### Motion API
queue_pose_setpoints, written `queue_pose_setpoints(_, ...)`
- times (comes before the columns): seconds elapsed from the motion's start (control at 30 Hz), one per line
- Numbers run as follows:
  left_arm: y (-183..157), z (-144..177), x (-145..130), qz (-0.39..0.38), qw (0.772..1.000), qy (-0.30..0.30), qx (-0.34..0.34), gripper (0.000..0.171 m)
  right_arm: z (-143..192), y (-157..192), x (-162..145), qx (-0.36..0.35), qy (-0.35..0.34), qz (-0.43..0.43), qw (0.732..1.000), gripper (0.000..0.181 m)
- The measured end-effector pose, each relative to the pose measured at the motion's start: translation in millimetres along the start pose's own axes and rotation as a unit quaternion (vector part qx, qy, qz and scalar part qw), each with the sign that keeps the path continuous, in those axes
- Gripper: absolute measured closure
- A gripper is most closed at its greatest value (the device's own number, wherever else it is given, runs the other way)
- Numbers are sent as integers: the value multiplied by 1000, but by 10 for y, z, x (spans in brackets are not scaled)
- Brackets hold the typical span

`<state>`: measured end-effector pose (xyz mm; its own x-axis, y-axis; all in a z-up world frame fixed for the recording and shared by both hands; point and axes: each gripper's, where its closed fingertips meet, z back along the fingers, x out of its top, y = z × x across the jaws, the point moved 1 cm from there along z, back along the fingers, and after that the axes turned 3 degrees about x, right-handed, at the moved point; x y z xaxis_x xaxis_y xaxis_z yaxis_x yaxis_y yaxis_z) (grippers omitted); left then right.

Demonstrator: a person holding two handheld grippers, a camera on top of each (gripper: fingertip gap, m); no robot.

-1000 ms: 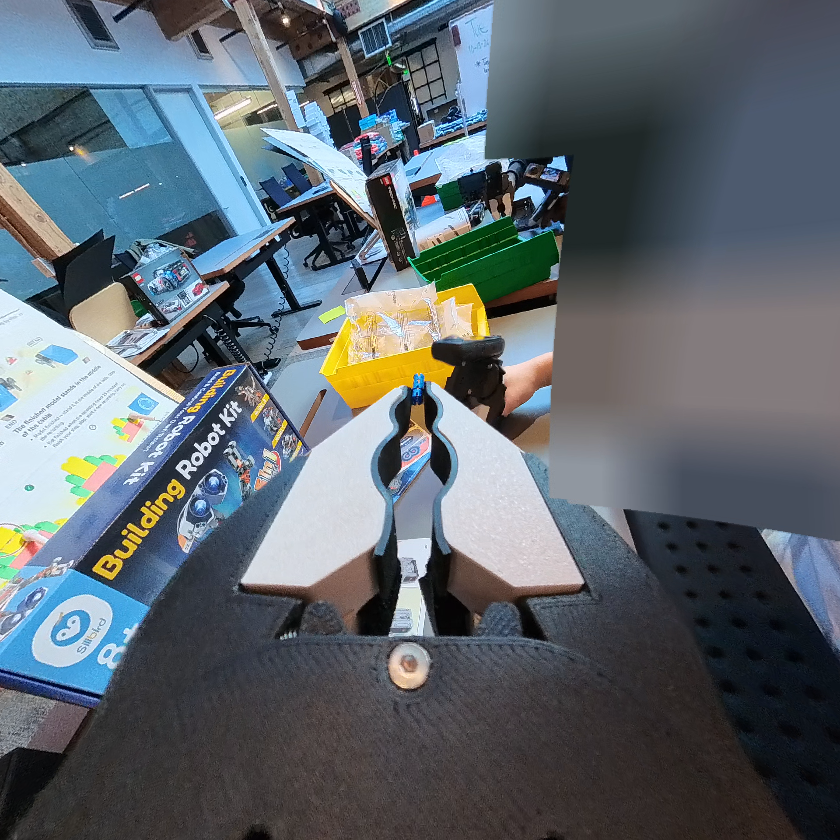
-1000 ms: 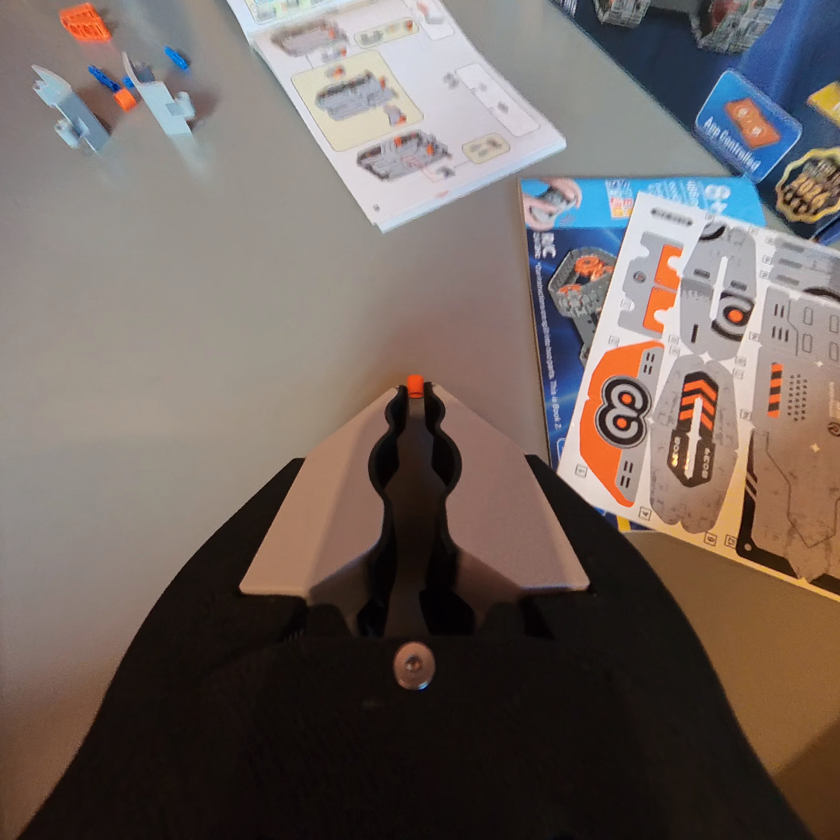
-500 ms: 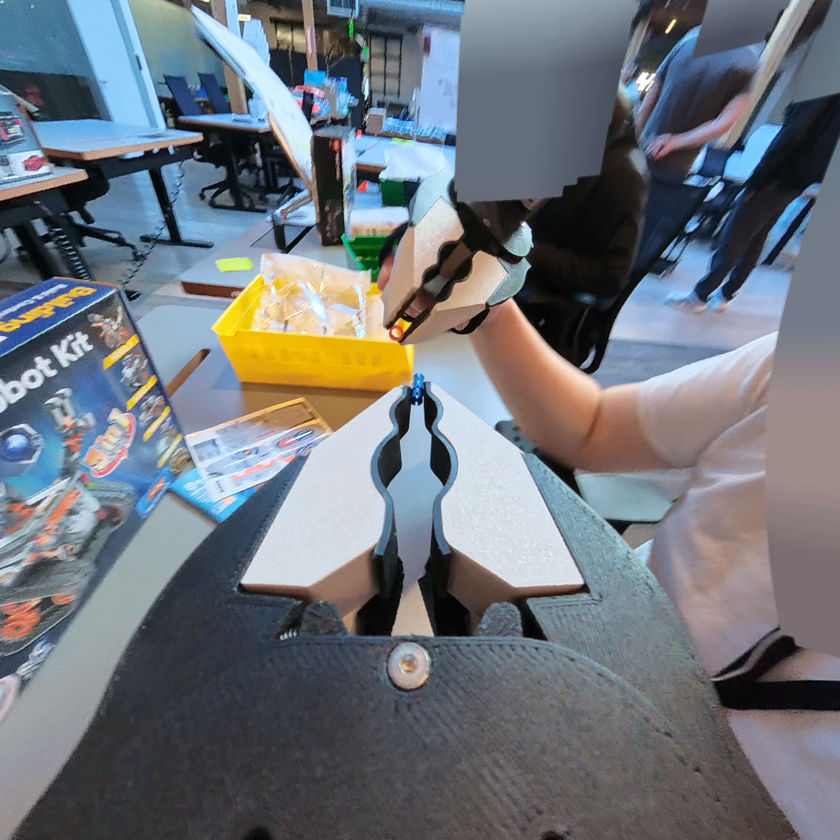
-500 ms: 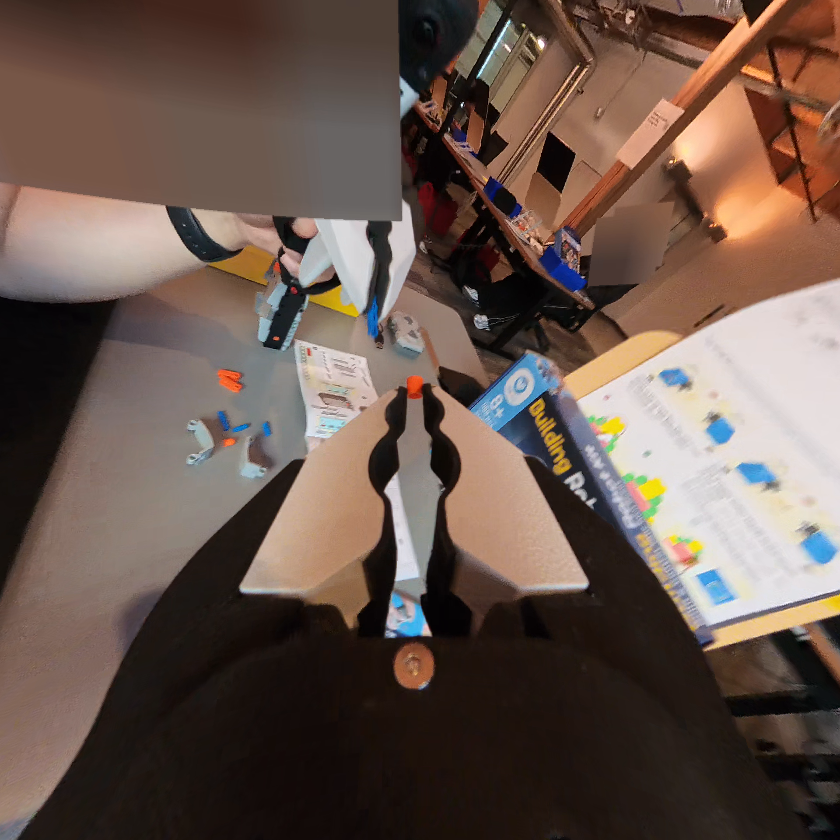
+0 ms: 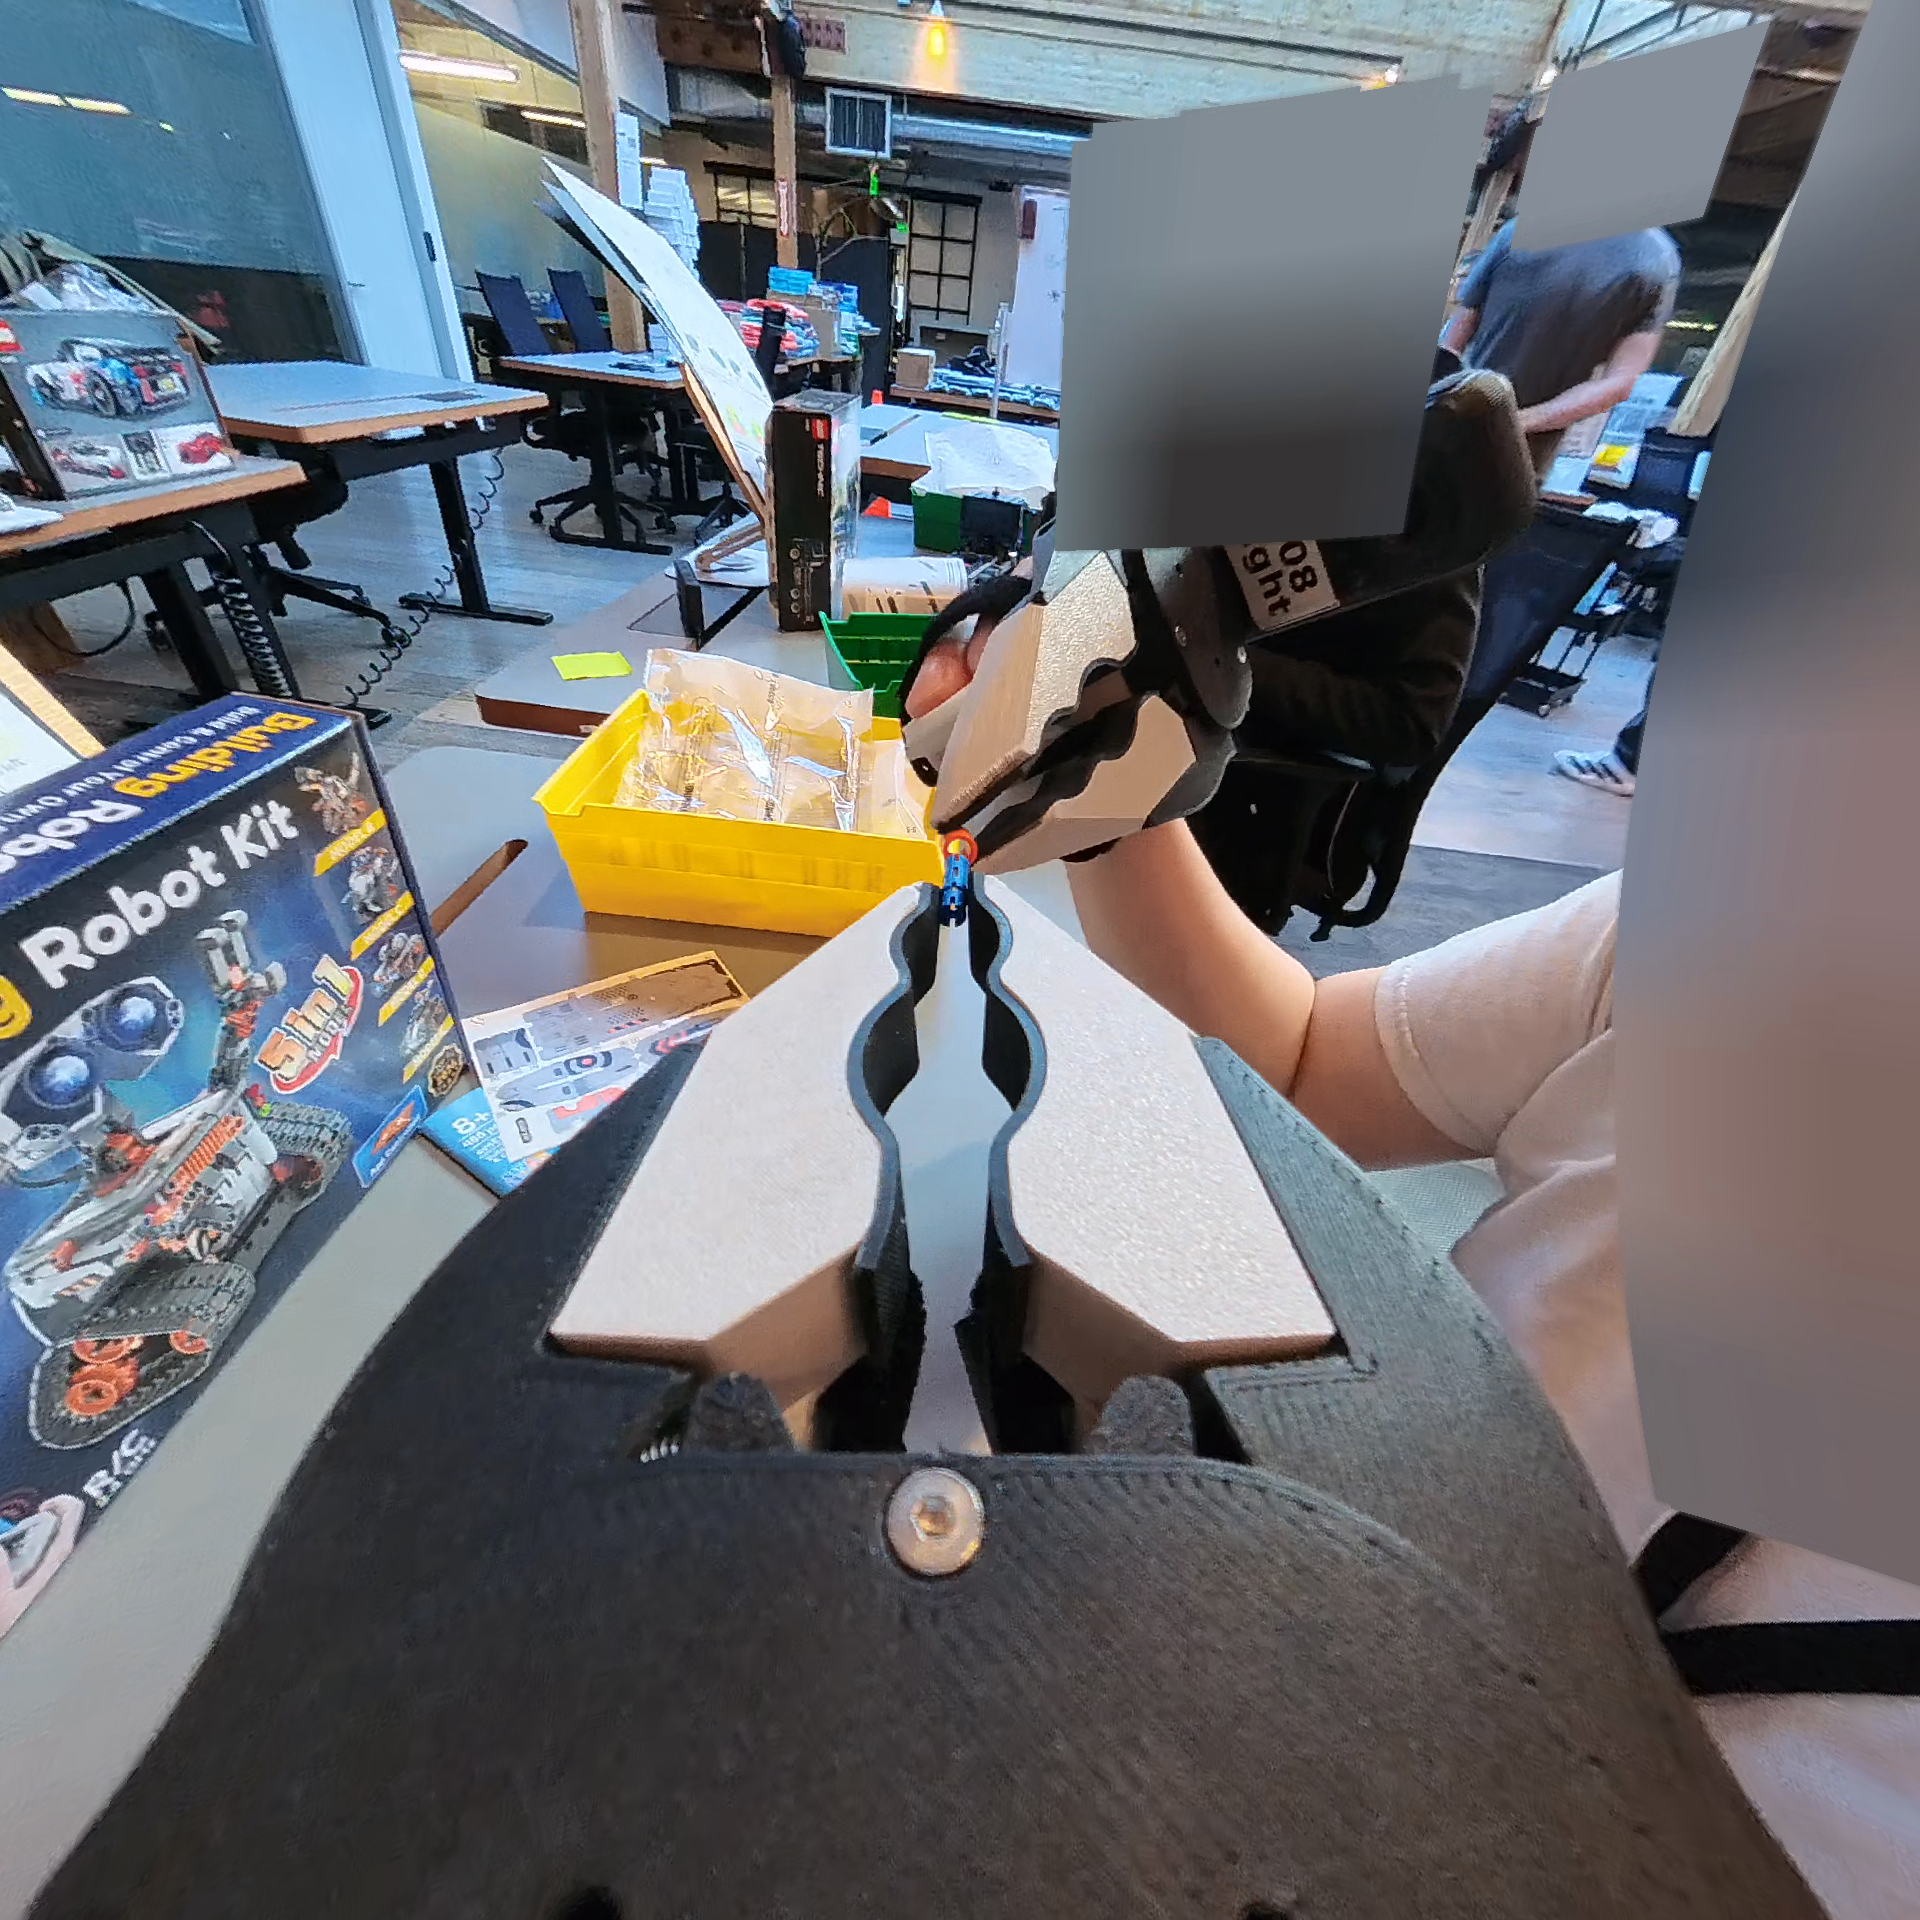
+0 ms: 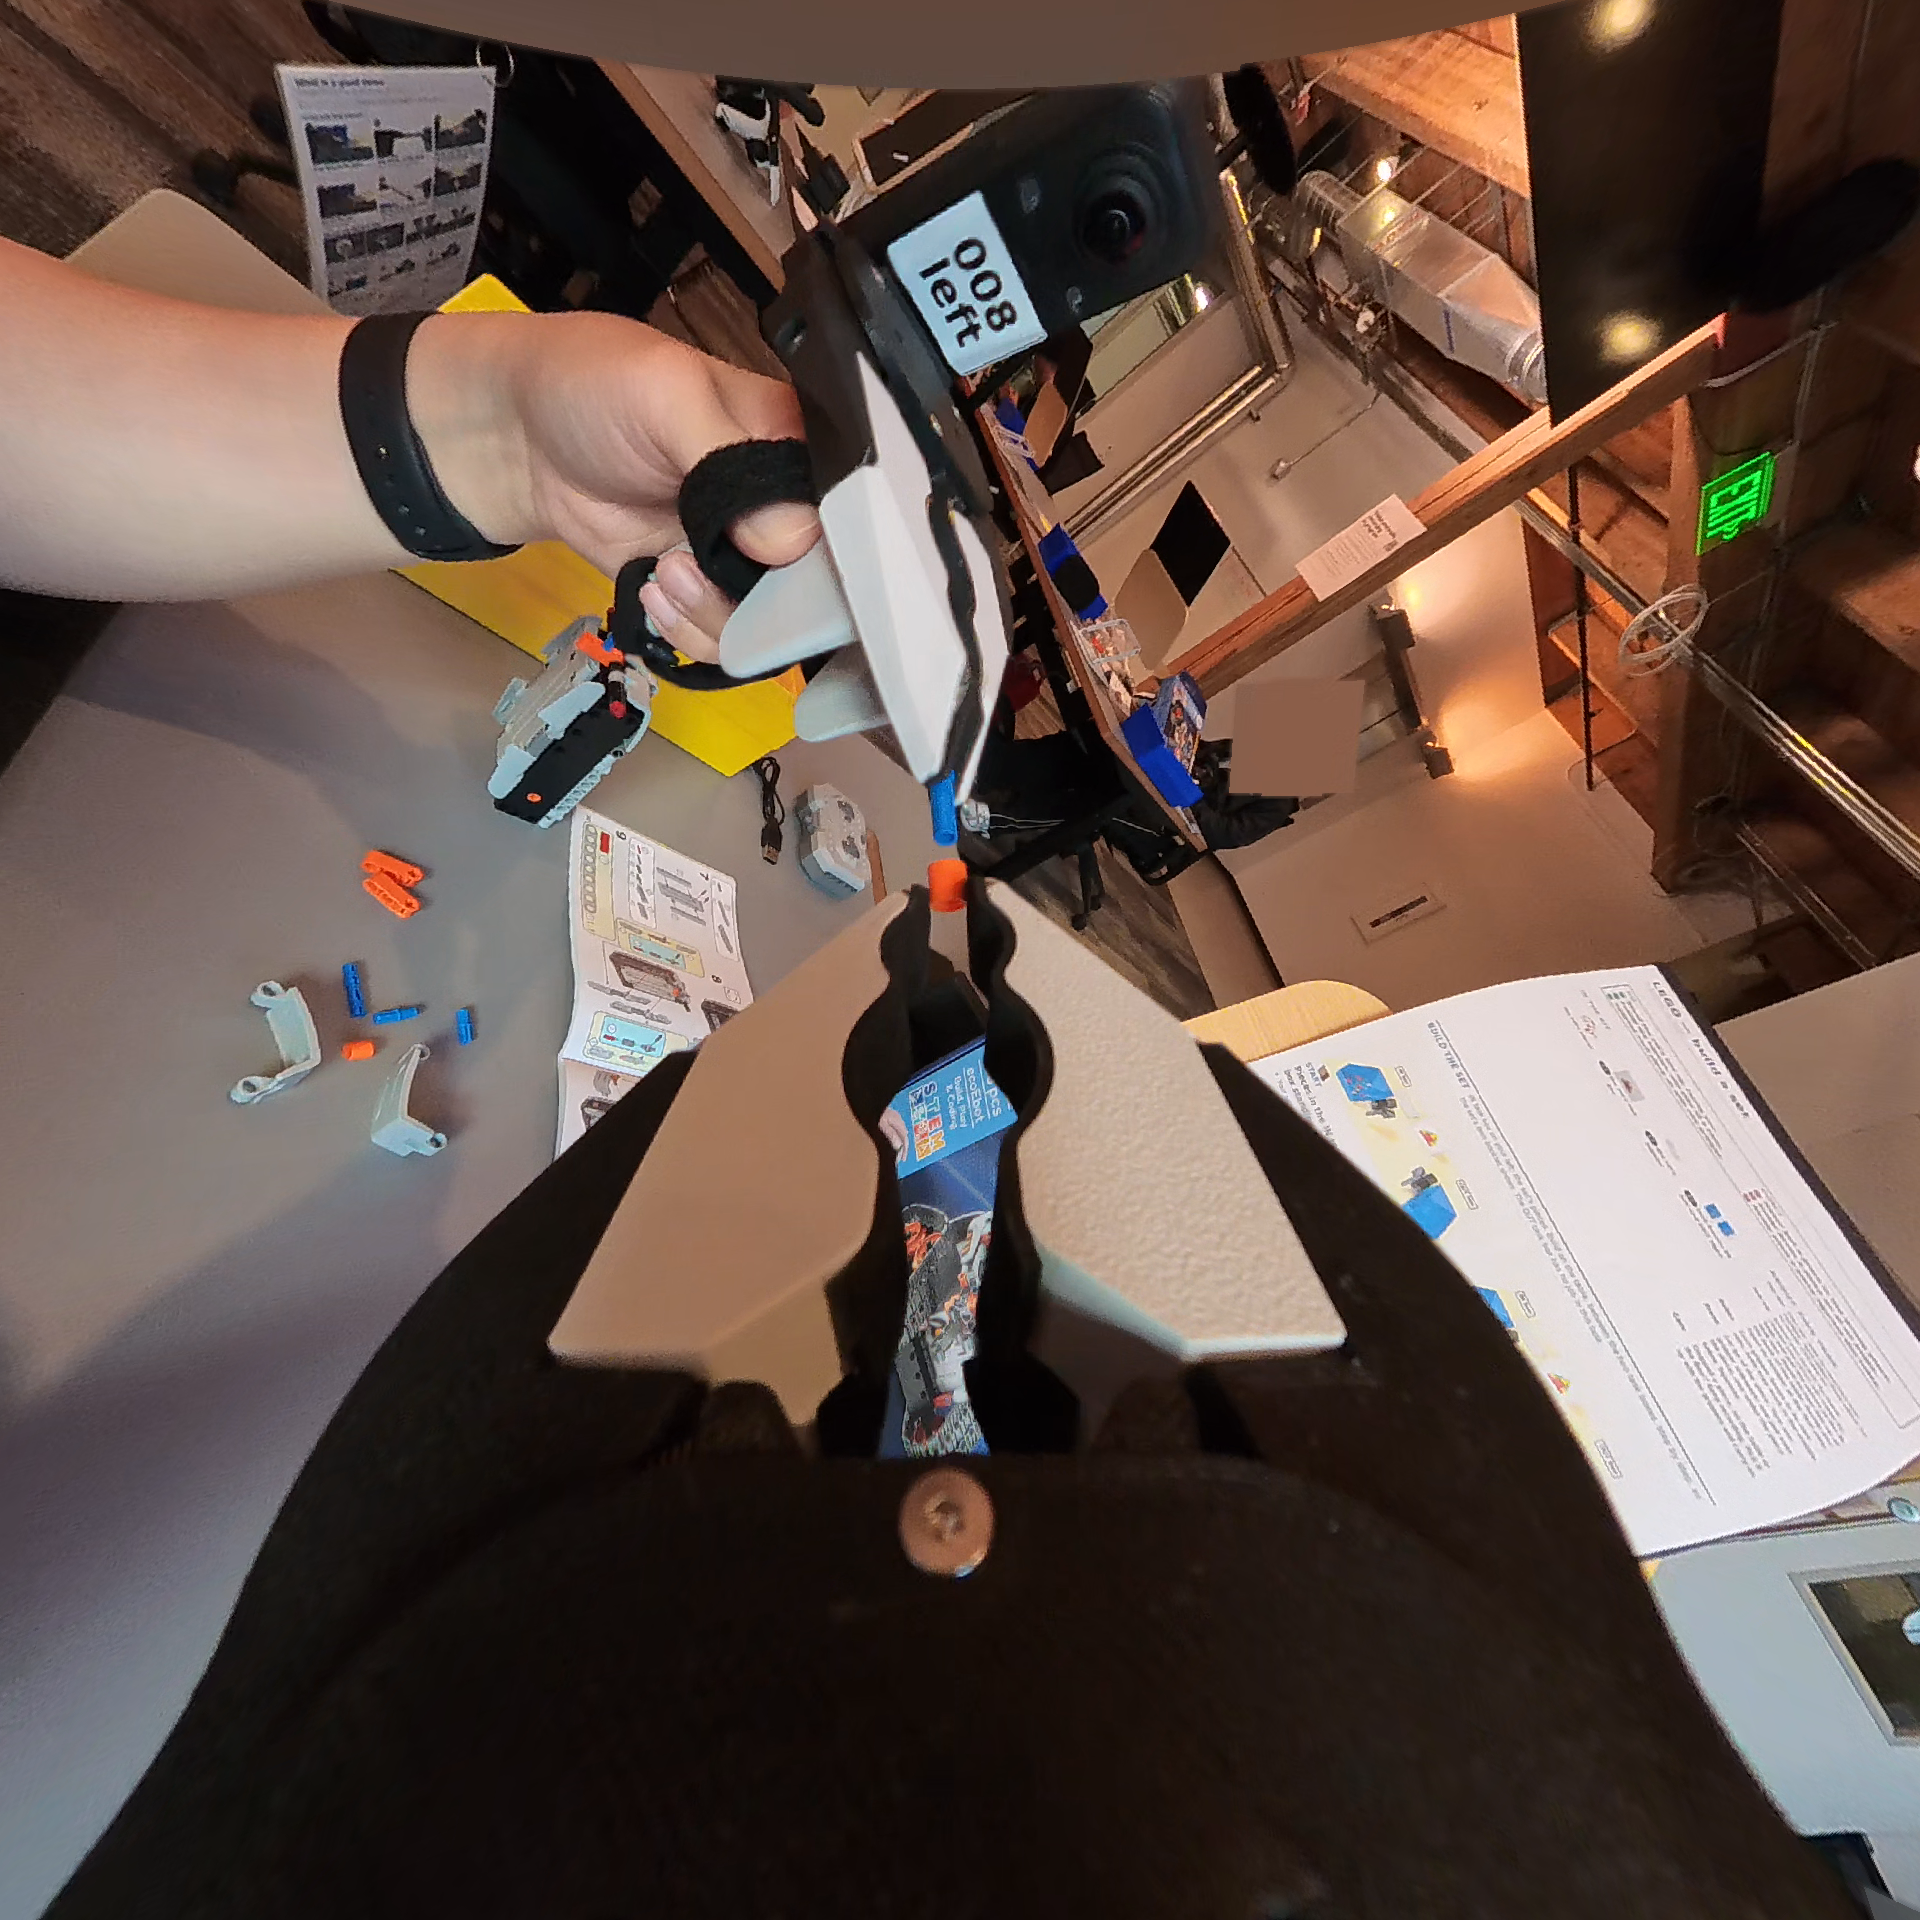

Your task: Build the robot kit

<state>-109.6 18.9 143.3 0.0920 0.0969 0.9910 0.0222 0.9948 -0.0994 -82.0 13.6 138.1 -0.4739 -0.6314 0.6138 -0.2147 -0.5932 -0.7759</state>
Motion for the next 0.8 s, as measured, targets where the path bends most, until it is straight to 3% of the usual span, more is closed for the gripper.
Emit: queue_pose_setpoints(0.8,59,54,-3,33,999,2,8,168,-162,-25,6,-32,2,8,999,176)
